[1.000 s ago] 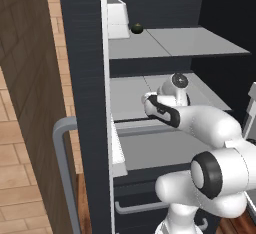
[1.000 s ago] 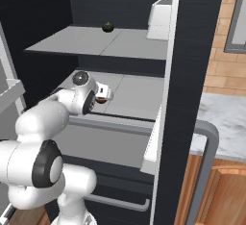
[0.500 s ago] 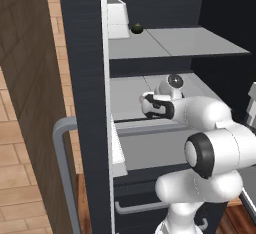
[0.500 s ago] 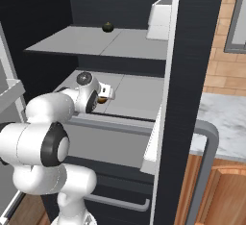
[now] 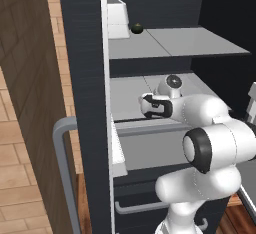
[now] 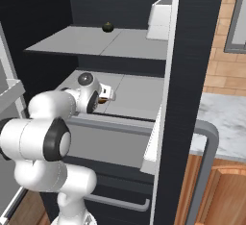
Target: Pick up the orange and tangerine from the fridge and place one fruit on each plate on the dining counter.
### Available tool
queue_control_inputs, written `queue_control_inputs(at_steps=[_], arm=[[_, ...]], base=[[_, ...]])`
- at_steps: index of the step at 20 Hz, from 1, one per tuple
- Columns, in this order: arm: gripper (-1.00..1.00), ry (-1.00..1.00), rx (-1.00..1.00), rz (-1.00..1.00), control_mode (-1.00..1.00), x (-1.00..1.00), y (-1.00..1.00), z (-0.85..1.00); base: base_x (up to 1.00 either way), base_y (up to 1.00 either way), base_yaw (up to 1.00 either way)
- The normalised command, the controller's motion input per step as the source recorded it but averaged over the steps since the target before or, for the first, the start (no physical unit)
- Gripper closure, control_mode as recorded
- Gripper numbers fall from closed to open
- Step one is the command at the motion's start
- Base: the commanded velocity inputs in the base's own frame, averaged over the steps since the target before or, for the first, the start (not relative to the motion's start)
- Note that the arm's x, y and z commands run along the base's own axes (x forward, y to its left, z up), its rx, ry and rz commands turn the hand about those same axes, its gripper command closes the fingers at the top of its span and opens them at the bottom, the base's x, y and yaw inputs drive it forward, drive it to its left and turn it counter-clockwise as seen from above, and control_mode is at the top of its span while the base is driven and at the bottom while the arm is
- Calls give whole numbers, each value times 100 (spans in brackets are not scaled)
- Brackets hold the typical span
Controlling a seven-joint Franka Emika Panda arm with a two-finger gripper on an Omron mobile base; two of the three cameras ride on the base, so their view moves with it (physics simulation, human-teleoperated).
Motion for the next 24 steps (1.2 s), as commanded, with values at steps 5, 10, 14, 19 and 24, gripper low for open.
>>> queue_control_inputs(at_steps=[5,10,14,19,24], arm=[[-100,0,0,0,-100,9,0,-15],[-100,0,0,0,-100,2,0,-13],[-100,0,0,0,-100,9,0,-10],[-100,0,0,0,-100,21,0,-7],[-100,0,0,0,-100,25,0,-8]], base=[[0,0,0],[0,0,0],[0,0,0],[0,0,0],[0,0,0]])
